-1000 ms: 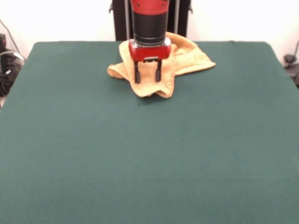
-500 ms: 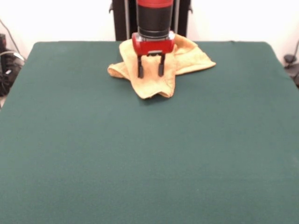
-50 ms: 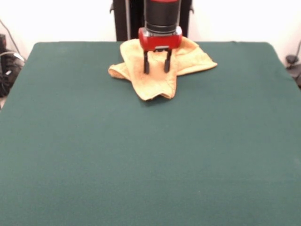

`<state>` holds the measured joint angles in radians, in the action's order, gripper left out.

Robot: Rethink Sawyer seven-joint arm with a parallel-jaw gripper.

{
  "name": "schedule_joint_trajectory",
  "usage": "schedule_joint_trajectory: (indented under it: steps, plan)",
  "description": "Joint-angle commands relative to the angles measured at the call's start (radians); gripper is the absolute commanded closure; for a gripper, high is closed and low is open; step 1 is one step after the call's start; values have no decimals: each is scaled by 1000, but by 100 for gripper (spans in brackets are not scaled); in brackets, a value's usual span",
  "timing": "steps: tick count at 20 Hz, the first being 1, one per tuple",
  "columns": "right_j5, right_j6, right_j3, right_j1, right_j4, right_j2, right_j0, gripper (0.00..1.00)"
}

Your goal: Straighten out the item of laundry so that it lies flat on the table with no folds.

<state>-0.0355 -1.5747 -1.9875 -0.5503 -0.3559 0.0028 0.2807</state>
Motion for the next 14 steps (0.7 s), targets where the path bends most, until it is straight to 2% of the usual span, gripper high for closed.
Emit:
schedule_joint_trajectory:
  steps: [1, 14]
  plan:
    - [-87, -196, -37, 24, 75, 34, -45, 0]
    - [-65, -190, -43, 25, 80, 23, -51, 0]
